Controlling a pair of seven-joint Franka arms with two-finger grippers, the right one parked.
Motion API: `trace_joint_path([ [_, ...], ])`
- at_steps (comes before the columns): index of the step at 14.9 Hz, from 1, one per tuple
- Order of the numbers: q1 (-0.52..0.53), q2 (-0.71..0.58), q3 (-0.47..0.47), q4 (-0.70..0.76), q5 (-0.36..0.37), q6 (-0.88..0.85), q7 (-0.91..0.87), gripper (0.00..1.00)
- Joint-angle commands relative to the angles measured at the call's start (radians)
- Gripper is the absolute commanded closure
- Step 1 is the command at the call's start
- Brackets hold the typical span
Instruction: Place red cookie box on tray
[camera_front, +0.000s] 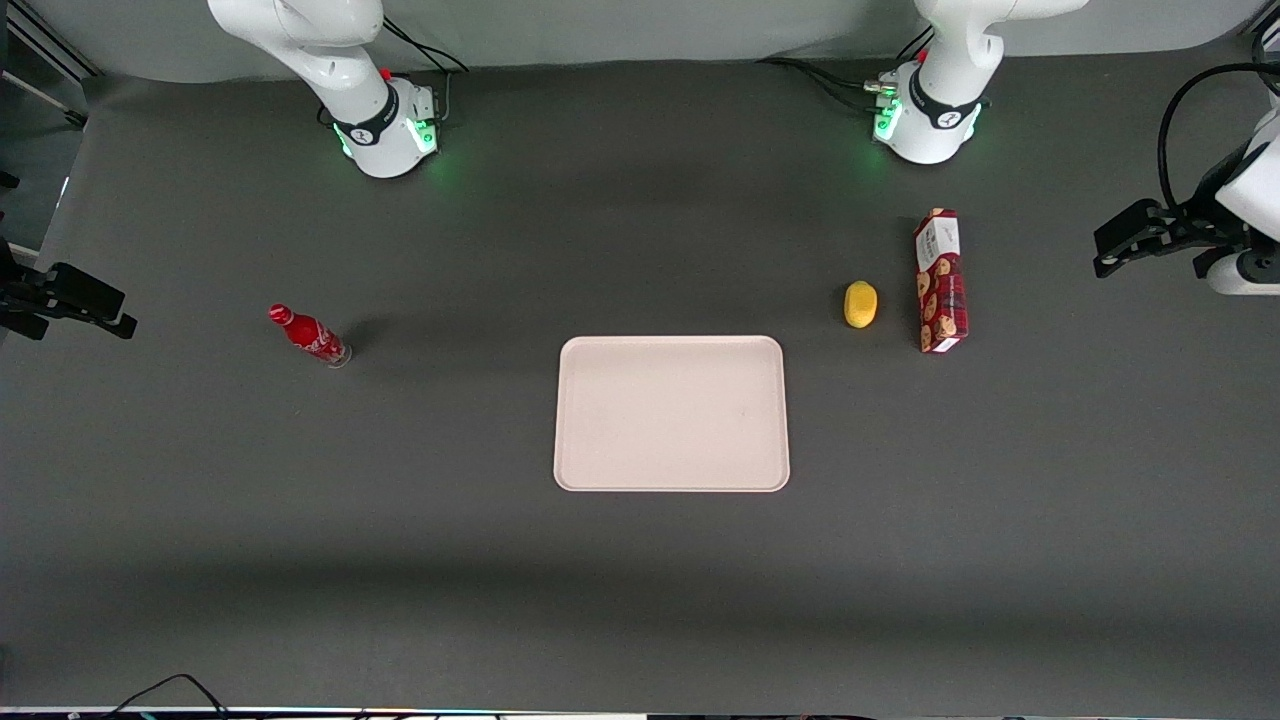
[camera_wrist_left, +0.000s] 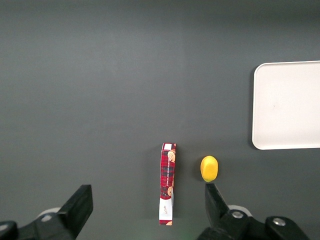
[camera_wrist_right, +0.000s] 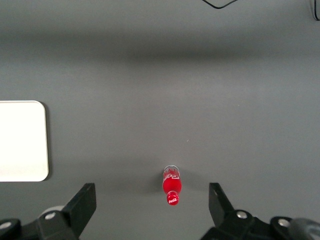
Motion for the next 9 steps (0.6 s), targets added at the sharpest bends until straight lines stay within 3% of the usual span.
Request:
trace_joint_path([
  [1,-0.009,-0.001,0.002,0.005,0.003,-0.017,-0.009,0.00],
  [9,-0.009,0.002,0.002,0.005,0.000,-0.016,-0.009,0.00],
])
